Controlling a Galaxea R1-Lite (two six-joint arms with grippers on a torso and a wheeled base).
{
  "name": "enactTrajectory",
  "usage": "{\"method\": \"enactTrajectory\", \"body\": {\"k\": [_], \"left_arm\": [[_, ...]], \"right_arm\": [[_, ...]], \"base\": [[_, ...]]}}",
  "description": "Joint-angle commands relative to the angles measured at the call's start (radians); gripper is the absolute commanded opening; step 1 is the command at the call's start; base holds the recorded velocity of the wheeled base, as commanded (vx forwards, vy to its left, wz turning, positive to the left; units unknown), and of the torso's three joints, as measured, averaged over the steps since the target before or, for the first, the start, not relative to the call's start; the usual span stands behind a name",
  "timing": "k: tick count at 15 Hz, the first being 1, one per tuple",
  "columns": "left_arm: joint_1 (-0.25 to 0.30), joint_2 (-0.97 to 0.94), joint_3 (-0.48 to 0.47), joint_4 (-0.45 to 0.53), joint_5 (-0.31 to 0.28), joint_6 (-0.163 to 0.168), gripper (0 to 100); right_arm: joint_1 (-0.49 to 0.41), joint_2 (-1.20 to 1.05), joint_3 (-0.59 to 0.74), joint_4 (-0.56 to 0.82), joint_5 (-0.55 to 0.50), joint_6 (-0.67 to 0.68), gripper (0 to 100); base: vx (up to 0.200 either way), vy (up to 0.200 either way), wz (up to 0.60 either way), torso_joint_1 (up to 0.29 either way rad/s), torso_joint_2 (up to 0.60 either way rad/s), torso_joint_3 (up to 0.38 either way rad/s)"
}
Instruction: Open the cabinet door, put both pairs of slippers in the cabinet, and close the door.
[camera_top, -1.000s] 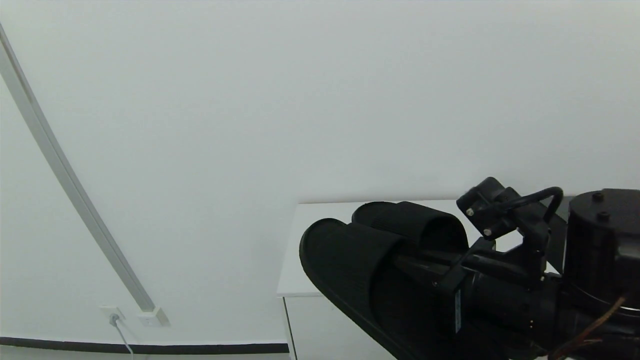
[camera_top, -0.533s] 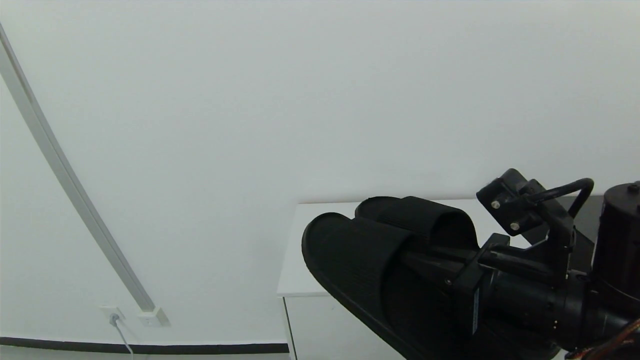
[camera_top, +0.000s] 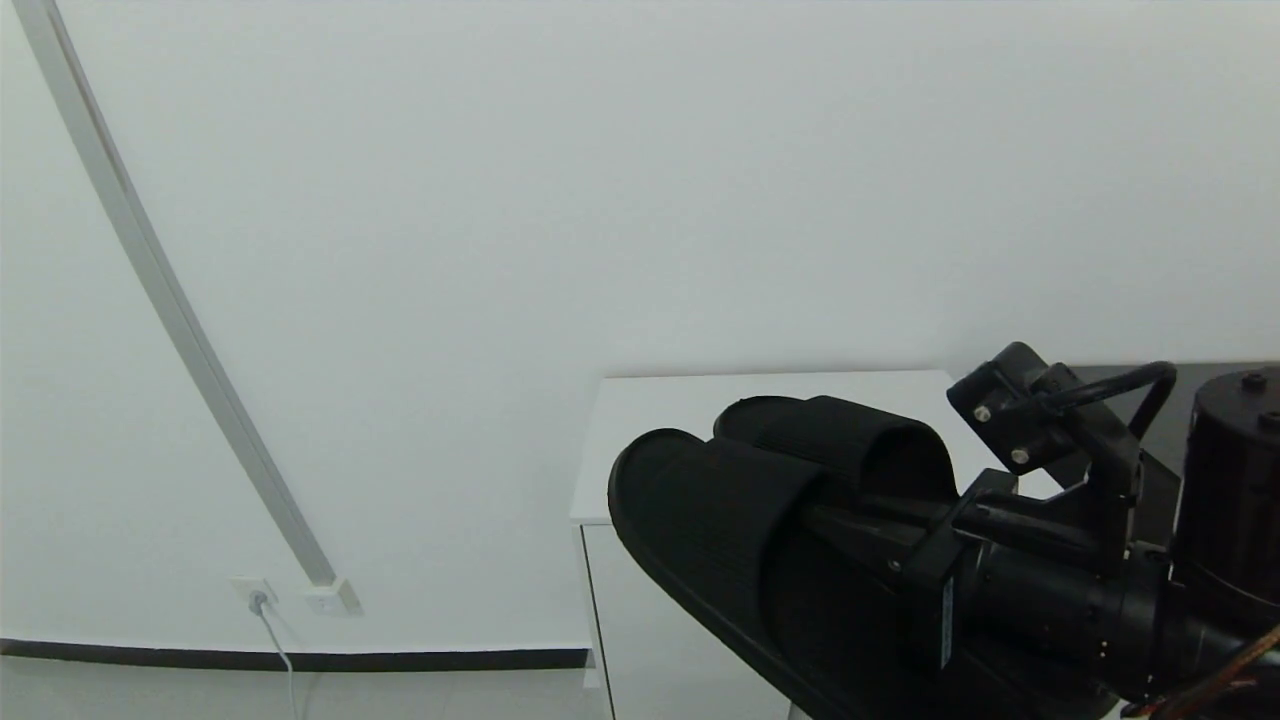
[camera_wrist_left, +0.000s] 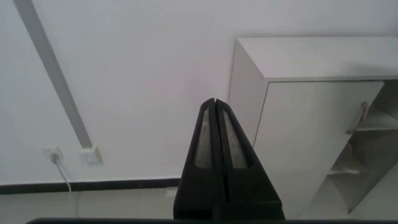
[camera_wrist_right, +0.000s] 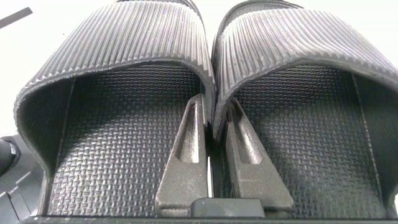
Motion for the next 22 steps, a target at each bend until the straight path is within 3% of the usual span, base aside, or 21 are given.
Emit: {"method": "enactTrajectory", "body": {"k": [1,13,22], "left_arm": [[0.0,0.001,0.001,-0.001,0.001,-0.001,0],[0.0,0.001,0.001,-0.001,0.003,0.004,0],[0.0,0.001,0.001,-0.001,0.001,0.004,0]], "right_arm": [[0.0,0.008,0.001,-0.001,0.0,0.0,0],[0.002,0.02,0.016,-0.001,0.001,0.0,0],[0.002,0.025,0.026,-0.001,0.001,0.0,0]], "base": [[0.0,0.0,0.0,0.0,0.0,0.0],[0.0,0.0,0.0,0.0,0.0,0.0],[0.0,-0.2,0.0,0.004,0.0,0.002]]}}
